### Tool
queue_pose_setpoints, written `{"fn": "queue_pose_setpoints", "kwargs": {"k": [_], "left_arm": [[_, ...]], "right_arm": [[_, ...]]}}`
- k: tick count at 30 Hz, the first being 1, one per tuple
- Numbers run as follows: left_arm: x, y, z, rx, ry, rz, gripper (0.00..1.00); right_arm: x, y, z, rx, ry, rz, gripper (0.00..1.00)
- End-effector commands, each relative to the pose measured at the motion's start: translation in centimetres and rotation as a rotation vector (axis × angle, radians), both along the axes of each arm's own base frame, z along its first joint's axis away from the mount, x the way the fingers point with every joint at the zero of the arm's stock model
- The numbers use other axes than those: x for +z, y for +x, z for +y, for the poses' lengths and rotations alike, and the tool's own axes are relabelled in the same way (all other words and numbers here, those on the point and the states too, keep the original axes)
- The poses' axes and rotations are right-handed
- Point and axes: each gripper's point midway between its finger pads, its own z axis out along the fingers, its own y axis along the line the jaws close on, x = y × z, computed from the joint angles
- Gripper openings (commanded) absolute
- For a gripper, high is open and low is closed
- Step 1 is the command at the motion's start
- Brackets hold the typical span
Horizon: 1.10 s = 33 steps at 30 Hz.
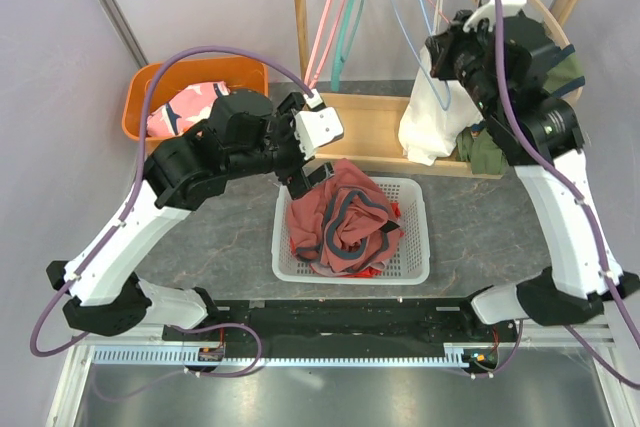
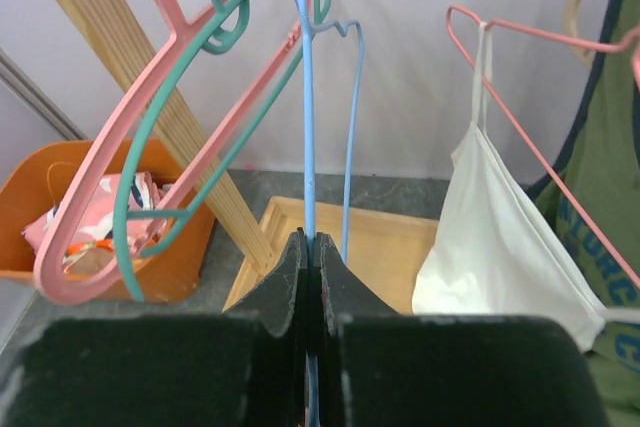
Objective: Remove the tank top from the hanger
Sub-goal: Place the hanger at the clothesline.
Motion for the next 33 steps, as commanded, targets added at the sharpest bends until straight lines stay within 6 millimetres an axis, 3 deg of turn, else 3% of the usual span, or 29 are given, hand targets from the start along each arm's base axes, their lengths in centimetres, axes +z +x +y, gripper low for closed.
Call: {"fn": "queue_pose_setpoints", "kwargs": {"k": [1, 7, 15, 20, 26, 29, 30, 32, 33], "left_arm": [[0.7, -1.8, 0.9, -0.046, -0.004, 0.020, 0.99], [0.7, -2.5, 1.3, -0.069, -0.002, 0.020, 0.99], [0.9, -2.7, 1.5, -0.066, -0.013, 0.023, 0.99], [1.5, -2.4, 1.6, -0.056, -0.019, 0.000, 0.99], [1.4, -2.1, 1.5, -0.053, -0.006, -0.005, 0.99], [1.5, -1.9, 1.5, -0.048, -0.006, -0.014, 0.99], [1.6, -1.9, 1.5, -0.047, -0.007, -0.018, 0.99], [1.6, -1.7, 1.5, -0.042, 0.002, -0.027, 0.99], [1.7, -1.6, 1.6, -0.042, 0.007, -0.037, 0.99]], "right_arm": [[2.3, 2.5, 1.0, -0.009, 0.012, -0.071, 0.00], [2.2, 5.1, 1.8, -0.028, 0.006, -0.089, 0.00], [-1.7, 7.3, 3.5, 0.000, -0.002, -0.017, 0.00], [-5.0, 7.9, 4.8, 0.040, 0.010, 0.055, 0.00], [-5.6, 7.3, 5.3, 0.076, 0.009, 0.070, 0.00], [-4.5, 6.2, 4.7, 0.079, 0.001, 0.054, 0.14], [-3.8, 5.6, 4.3, 0.078, -0.003, 0.038, 0.30], [-3.2, 4.9, 3.6, 0.075, -0.018, 0.026, 0.50], [-2.4, 4.3, 2.9, 0.068, -0.022, 0.010, 0.52]]}}
